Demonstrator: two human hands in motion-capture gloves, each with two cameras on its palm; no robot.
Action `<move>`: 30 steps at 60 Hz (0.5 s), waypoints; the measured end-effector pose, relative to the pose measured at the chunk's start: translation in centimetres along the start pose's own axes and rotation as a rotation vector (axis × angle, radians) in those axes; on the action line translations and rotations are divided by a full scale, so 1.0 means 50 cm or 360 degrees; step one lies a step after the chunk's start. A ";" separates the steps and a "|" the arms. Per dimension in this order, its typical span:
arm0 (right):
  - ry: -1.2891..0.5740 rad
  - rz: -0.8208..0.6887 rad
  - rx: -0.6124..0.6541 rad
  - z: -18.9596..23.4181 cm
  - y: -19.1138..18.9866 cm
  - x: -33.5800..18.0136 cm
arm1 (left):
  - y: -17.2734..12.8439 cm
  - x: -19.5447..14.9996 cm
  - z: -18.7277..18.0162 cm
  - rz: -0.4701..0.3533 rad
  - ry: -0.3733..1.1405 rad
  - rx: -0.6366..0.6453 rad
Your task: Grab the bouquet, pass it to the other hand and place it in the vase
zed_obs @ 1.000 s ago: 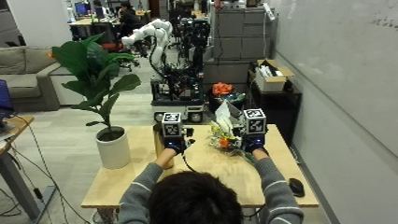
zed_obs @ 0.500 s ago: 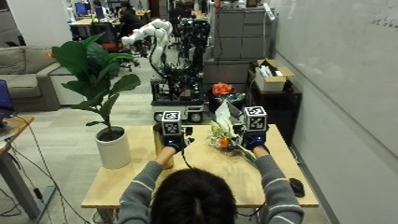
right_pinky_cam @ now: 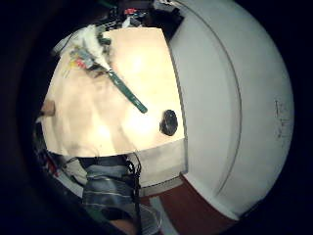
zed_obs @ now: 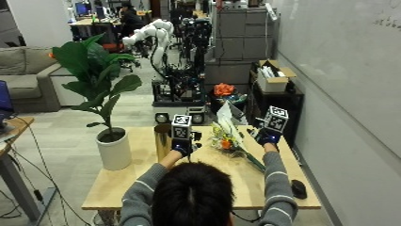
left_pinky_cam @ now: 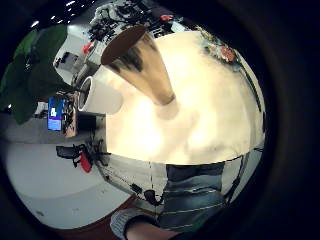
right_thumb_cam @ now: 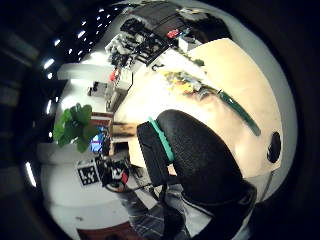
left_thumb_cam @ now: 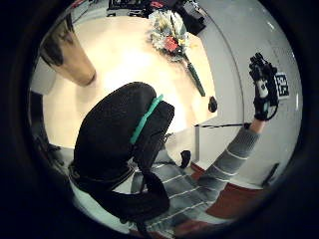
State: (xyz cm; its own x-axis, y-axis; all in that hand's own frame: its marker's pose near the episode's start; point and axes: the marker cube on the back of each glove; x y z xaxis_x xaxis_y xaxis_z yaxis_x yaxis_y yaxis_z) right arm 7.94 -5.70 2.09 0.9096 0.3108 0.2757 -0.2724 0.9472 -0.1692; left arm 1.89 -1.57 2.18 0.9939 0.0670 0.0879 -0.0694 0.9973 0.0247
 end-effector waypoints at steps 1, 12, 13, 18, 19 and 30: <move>0.0009 -0.0015 0.0068 0.008 -0.021 0.008 | -0.004 0.001 0.006 0.0005 -0.0007 0.0000; 0.0033 0.0156 0.0326 0.060 -0.039 0.081 | 0.006 0.020 0.037 0.0055 0.0023 -0.0068; 0.0030 0.0159 0.0320 0.069 -0.044 0.087 | 0.004 0.020 0.040 0.0059 0.0024 -0.0069; -0.0011 0.0109 0.0181 0.126 -0.058 0.109 | 0.016 0.024 0.039 0.0062 0.0019 -0.0071; -0.0022 0.0097 0.0160 0.138 -0.062 0.114 | 0.022 0.025 0.035 0.0061 0.0018 -0.0057; -0.0026 0.0157 0.0039 0.252 -0.090 0.163 | 0.007 0.034 0.047 0.0120 0.0037 0.0009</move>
State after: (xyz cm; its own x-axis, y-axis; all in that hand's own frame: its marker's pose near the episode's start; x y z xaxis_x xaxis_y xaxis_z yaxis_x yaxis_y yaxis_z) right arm 12.64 -6.41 17.02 0.8728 0.4035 0.2745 -0.3678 0.9136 -0.1733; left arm 3.35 -1.16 4.70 0.9876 0.1425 0.0665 -0.1444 0.9892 0.0244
